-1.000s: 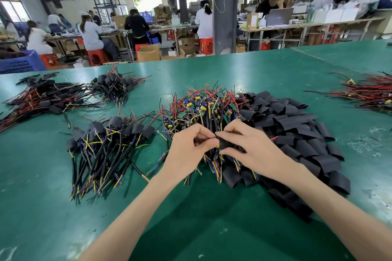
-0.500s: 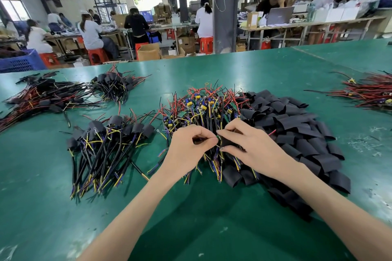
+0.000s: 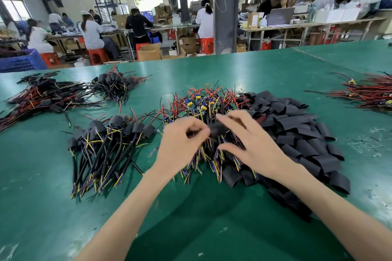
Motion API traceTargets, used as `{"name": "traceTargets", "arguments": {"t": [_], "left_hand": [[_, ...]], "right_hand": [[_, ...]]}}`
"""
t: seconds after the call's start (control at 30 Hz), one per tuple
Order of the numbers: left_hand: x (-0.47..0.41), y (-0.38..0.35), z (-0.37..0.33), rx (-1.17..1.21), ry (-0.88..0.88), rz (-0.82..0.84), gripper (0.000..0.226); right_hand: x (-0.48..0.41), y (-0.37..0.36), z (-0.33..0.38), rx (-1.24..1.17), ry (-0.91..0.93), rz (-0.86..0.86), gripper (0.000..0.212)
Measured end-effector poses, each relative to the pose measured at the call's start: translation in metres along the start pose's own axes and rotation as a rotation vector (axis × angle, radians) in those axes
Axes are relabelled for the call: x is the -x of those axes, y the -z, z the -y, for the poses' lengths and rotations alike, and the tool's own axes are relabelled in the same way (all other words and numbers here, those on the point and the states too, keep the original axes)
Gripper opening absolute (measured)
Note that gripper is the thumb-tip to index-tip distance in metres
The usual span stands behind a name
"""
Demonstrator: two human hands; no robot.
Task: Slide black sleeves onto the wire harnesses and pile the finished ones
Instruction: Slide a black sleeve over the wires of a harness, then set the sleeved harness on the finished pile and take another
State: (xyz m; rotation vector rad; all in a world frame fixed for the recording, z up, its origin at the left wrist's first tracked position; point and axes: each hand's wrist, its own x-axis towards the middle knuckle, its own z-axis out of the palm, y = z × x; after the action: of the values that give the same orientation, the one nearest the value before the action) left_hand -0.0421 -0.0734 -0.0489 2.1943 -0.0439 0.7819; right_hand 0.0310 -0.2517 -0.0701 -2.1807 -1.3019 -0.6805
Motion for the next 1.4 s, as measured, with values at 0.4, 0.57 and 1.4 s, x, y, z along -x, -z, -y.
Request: {"name": "traceTargets", "arguments": {"t": [0.4, 0.57, 1.4], "left_hand": [[-0.024, 0.094, 0.096, -0.627, 0.354, -0.445, 0.035], [-0.016, 0.097, 0.111, -0.845, 0.641, -0.374, 0.033], [-0.048, -0.001, 0.098, -0.273, 0.596, -0.069, 0.029]], "right_hand": [[0.002, 0.001, -0.028, -0.021, -0.171, -0.2, 0.039], [0.004, 0.004, -0.029, 0.027, -0.225, -0.122, 0.044], [0.007, 0.006, -0.058, 0.27, -0.671, -0.048, 0.027]]}}
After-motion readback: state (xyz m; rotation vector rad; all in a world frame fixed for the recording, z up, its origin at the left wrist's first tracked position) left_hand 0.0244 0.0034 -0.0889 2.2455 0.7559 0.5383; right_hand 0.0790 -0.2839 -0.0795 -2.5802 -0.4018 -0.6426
